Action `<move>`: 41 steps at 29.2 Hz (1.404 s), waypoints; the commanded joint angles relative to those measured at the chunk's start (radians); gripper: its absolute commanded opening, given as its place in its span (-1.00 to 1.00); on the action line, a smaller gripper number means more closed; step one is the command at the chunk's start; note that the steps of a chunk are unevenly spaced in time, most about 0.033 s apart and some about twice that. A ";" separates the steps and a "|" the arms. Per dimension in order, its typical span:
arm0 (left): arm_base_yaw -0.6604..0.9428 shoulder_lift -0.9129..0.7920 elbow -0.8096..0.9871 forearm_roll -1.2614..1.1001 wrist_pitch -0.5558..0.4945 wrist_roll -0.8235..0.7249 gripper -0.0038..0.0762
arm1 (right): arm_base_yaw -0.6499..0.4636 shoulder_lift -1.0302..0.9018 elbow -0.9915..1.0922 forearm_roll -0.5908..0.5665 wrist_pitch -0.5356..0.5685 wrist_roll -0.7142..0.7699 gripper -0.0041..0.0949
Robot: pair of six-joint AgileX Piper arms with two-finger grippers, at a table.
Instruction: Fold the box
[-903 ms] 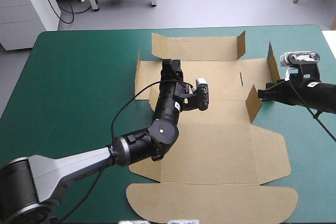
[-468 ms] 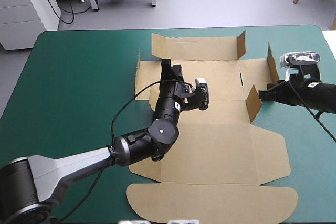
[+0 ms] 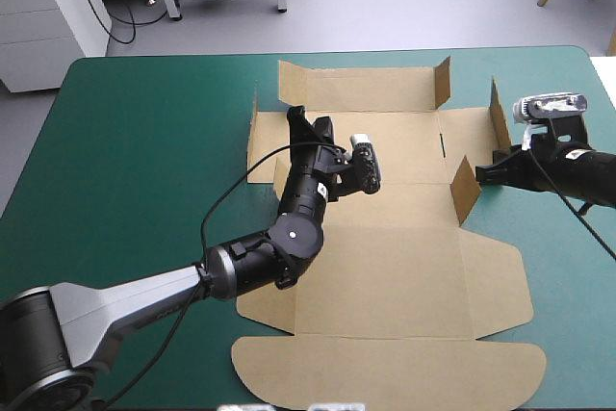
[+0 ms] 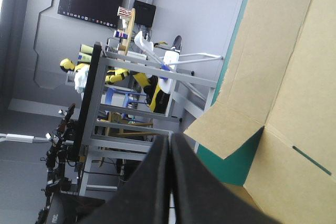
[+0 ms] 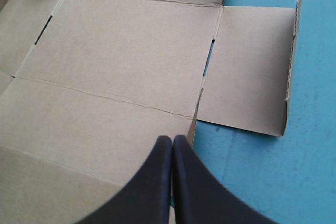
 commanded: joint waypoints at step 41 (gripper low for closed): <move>0.986 -0.330 -0.213 -1.420 0.055 0.653 -0.93 | 0.050 0.206 -0.033 0.049 -0.068 -0.019 0.23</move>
